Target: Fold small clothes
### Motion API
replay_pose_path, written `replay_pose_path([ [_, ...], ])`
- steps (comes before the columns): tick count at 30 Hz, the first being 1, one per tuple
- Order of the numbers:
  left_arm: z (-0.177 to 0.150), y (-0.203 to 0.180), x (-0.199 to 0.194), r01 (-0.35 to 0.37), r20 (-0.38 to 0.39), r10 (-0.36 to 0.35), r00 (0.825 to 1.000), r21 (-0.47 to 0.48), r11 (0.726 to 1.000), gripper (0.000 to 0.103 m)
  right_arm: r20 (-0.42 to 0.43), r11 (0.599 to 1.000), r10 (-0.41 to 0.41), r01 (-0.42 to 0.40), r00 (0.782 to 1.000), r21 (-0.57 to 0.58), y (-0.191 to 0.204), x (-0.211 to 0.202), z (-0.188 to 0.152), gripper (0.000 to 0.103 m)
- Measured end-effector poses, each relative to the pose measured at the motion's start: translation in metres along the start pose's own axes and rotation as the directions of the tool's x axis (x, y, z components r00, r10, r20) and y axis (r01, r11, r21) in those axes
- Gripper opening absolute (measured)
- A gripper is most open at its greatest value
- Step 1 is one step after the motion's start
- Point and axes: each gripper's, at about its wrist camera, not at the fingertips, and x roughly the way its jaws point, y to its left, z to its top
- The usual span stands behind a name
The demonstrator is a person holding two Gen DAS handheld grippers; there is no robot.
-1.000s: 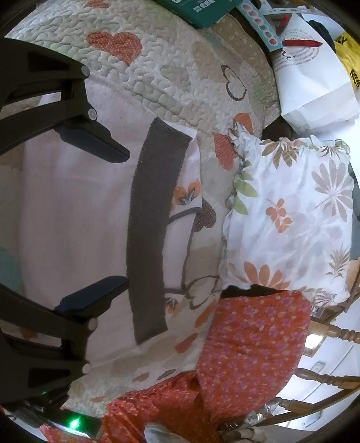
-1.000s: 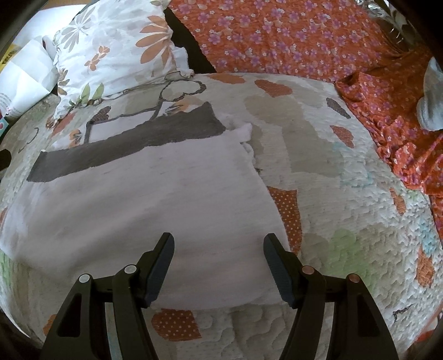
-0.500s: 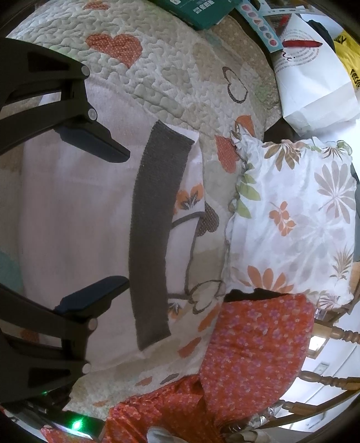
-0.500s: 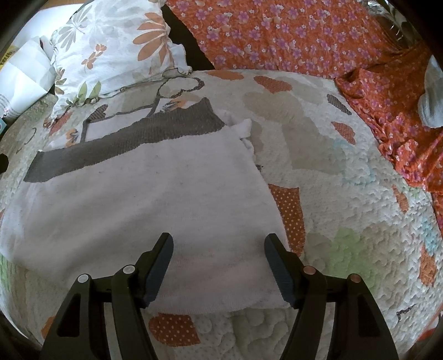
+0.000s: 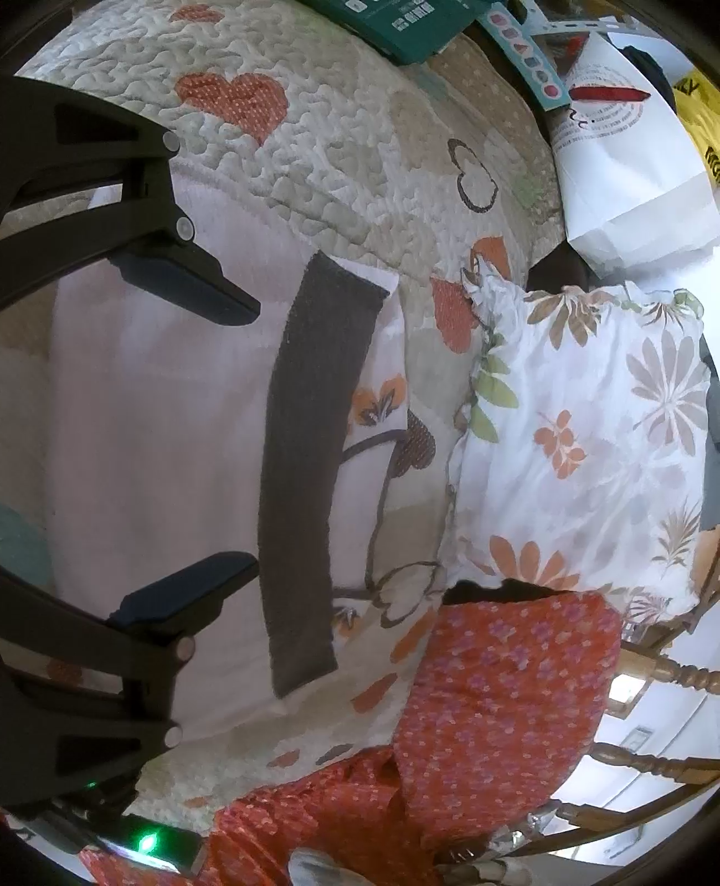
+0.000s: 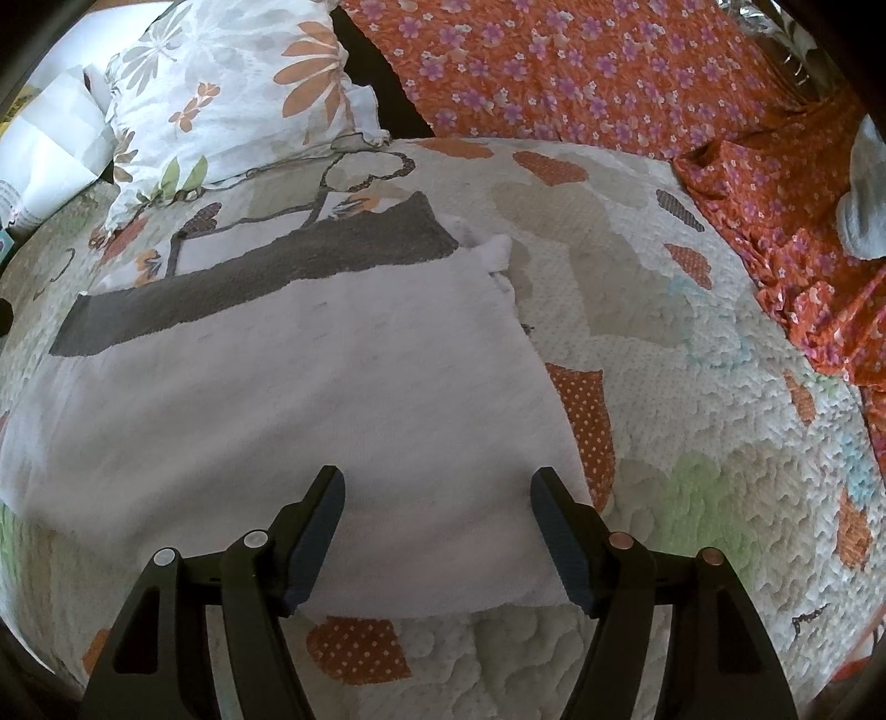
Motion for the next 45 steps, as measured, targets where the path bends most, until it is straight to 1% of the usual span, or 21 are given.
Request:
replay_pose_path([
  [9,0.001,0.014,-0.015,0.0,0.023,0.0,1.0,-0.016,1.0,0.083,0.014,0.999,-0.006,0.006,1.0,-0.034,0.018,-0.016,-0.003,0.074],
  [17,0.002,0.04,-0.029,-0.017,0.039,0.019,0.999,-0.044,0.999,0.083,0.016,0.995,0.009,-0.007,1.0,-0.096,0.046,-0.022,-0.006,0.075],
  [20,0.007,0.065,-0.036,-0.062,0.048,0.066,0.997,-0.075,0.995,0.083,0.01,0.992,0.026,-0.024,1.0,-0.126,0.061,-0.023,-0.008,0.075],
  [22,0.014,0.096,-0.043,-0.109,0.051,0.118,0.992,-0.15,0.983,0.083,-0.005,0.988,0.056,-0.056,0.998,-0.143,0.075,-0.022,-0.008,0.075],
  [24,0.019,0.132,-0.054,-0.161,0.057,0.18,0.982,-0.247,0.955,0.083,-0.028,0.979,0.104,-0.108,0.994,-0.175,0.095,-0.02,-0.009,0.075],
  [26,0.021,0.162,-0.065,-0.198,0.059,0.229,0.972,-0.325,0.925,0.083,-0.057,0.957,0.171,-0.179,0.984,-0.23,0.123,-0.019,-0.011,0.075],
  [28,0.02,0.19,-0.076,-0.217,0.057,0.259,0.964,-0.393,0.893,0.083,-0.082,0.924,0.229,-0.243,0.97,-0.296,0.153,-0.019,-0.016,0.075],
  [30,0.017,0.213,-0.086,-0.222,0.058,0.276,0.959,-0.449,0.865,0.083,-0.092,0.881,0.269,-0.283,0.959,-0.379,0.188,-0.021,-0.024,0.076],
  [32,0.015,0.228,-0.093,-0.216,0.061,0.28,0.958,-0.487,0.846,0.083,-0.104,0.823,0.311,-0.322,0.945,-0.468,0.224,-0.024,-0.034,0.076],
  [33,0.014,0.233,-0.095,-0.21,0.063,0.277,0.959,-0.499,0.841,0.083,-0.104,0.798,0.32,-0.327,0.942,-0.506,0.238,-0.025,-0.039,0.076],
  [34,0.014,0.237,-0.096,-0.202,0.064,0.271,0.961,-0.51,0.836,0.083,-0.096,0.766,0.322,-0.319,0.942,-0.558,0.258,-0.027,-0.046,0.076],
  [35,0.014,0.24,-0.097,-0.194,0.064,0.265,0.962,-0.52,0.832,0.084,-0.084,0.746,0.316,-0.303,0.945,-0.593,0.272,-0.026,-0.052,0.076],
  [37,0.013,0.242,-0.098,-0.187,0.064,0.257,0.964,-0.524,0.831,0.084,-0.036,0.712,0.283,-0.235,0.959,-0.662,0.298,-0.023,-0.059,0.075],
  [39,0.013,0.241,-0.097,-0.181,0.065,0.25,0.966,-0.52,0.835,0.084,0.046,0.702,0.247,-0.146,0.968,-0.697,0.32,-0.023,-0.06,0.074],
  [40,0.013,0.241,-0.097,-0.179,0.066,0.248,0.967,-0.518,0.836,0.084,0.072,0.704,0.223,-0.109,0.972,-0.702,0.331,-0.022,-0.057,0.072],
  [41,0.012,0.24,-0.097,-0.18,0.065,0.248,0.967,-0.516,0.837,0.084,0.077,0.711,0.2,-0.09,0.977,-0.698,0.34,-0.018,-0.052,0.07],
  [42,0.011,0.24,-0.097,-0.181,0.063,0.247,0.967,-0.513,0.839,0.084,0.068,0.722,0.187,-0.09,0.98,-0.686,0.346,-0.014,-0.047,0.06],
  [43,0.01,0.239,-0.097,-0.179,0.06,0.243,0.968,-0.51,0.841,0.084,0.049,0.736,0.185,-0.105,0.982,-0.669,0.35,-0.01,-0.042,0.047],
  [44,0.009,0.238,-0.096,-0.179,0.058,0.241,0.969,-0.507,0.843,0.084,0.032,0.747,0.183,-0.117,0.983,-0.654,0.352,-0.006,-0.038,0.041],
  [45,0.009,0.237,-0.096,-0.182,0.057,0.243,0.968,-0.504,0.844,0.084,0.02,0.761,0.181,-0.127,0.983,-0.637,0.354,-0.003,-0.033,0.031],
])
